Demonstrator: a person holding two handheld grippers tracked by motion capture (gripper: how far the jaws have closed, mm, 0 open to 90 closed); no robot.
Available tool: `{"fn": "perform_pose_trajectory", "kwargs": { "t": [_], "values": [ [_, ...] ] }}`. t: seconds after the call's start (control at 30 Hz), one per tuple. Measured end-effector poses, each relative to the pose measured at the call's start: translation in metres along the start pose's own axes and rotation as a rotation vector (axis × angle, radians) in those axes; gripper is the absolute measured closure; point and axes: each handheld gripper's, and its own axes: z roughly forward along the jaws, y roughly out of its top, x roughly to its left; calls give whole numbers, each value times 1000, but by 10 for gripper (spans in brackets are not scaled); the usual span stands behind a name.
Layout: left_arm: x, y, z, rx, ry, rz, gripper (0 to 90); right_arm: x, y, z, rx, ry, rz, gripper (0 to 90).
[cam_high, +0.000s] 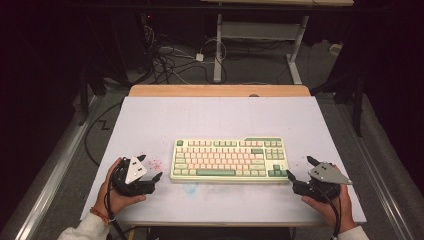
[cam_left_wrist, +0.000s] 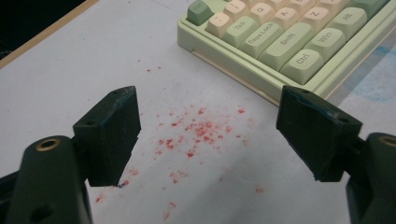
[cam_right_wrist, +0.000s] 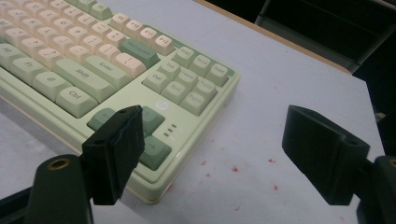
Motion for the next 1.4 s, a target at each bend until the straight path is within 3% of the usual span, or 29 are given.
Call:
{"fn": "perform_pose_trajectory", "kwargs": {
  "t": [0.63, 0.8, 0.97, 1.0, 1.23, 1.3, 1.33, 1.4],
  "values": [
    [-4, -2, -1, 18, -12, 9, 214, 4, 3, -2, -2, 15, -13, 290],
    [-4, -2, -1, 21, -15, 7, 214, 2, 4, -4, -9, 58, -13, 315],
    [-5, -2, 0, 25, -16, 10, 214, -1, 6, -6, 1, 121, -6, 429],
    [-5, -2, 0, 26, -17, 11, 213, -1, 9, -5, 8, 132, -18, 527],
    [-5, -2, 1, 32, -22, 13, 213, 2, 26, -1, 11, 208, -39, 822],
    [-5, -1, 1, 33, -23, 14, 214, 3, 29, 0, 13, 220, -41, 846],
    [-6, -1, 1, 33, -23, 15, 214, 5, 35, 3, 21, 249, -53, 897],
    [-6, -1, 1, 36, -23, 19, 214, 8, 40, 8, 30, 272, -74, 900]
  ]
}}
